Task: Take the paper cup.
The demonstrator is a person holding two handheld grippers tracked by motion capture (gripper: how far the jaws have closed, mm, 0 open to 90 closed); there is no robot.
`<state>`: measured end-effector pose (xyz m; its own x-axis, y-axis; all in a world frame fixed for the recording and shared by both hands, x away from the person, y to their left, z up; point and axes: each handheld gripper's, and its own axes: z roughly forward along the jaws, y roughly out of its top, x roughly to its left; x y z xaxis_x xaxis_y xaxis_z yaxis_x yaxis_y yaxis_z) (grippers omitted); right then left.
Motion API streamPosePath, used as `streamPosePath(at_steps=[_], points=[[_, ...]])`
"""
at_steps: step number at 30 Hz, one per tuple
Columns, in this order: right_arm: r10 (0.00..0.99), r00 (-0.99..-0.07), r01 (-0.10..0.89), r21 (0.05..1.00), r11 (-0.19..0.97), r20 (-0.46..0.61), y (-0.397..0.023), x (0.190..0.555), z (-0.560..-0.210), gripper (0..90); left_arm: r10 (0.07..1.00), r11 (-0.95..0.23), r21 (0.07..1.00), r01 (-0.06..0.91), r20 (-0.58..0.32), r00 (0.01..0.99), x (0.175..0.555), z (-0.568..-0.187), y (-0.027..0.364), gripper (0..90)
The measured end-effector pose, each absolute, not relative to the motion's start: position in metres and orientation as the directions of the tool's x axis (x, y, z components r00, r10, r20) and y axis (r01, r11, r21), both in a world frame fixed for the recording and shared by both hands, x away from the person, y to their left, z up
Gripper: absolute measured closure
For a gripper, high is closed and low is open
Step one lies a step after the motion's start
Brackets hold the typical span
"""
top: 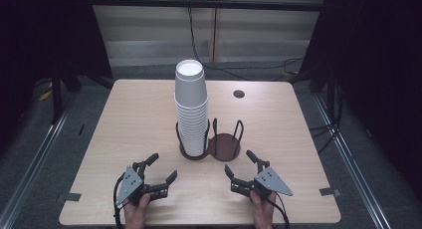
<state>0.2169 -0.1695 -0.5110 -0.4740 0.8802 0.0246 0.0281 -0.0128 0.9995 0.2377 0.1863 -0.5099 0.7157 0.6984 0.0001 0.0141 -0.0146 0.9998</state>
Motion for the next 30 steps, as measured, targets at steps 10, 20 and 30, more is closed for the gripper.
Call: streamPosePath(at_steps=[10, 20, 30], points=[[0.889, -0.457, 0.057, 0.998, -0.007, 0.033, -0.1682, 0.219, -0.51, 12.8, 0.699, -0.015, 1.0, 0.014, 0.0, 0.715, 0.2376, -0.5098, 0.1863, 15.6], [0.896, -0.443, 0.065, 0.998, -0.004, 0.033, -0.1684, 0.2185, -0.5096, 15.6, 0.699, -0.016, 1.0, 0.014, 0.001, 0.716, 0.2377, -0.5098, 0.1863, 15.6], [0.864, -0.494, 0.135, 0.99, -0.031, 0.094, -0.167, 0.2225, -0.5009, 21.7, 0.698, -0.015, 1.0, 0.014, 0.0, 0.716, 0.2378, -0.5098, 0.1863, 15.6]])
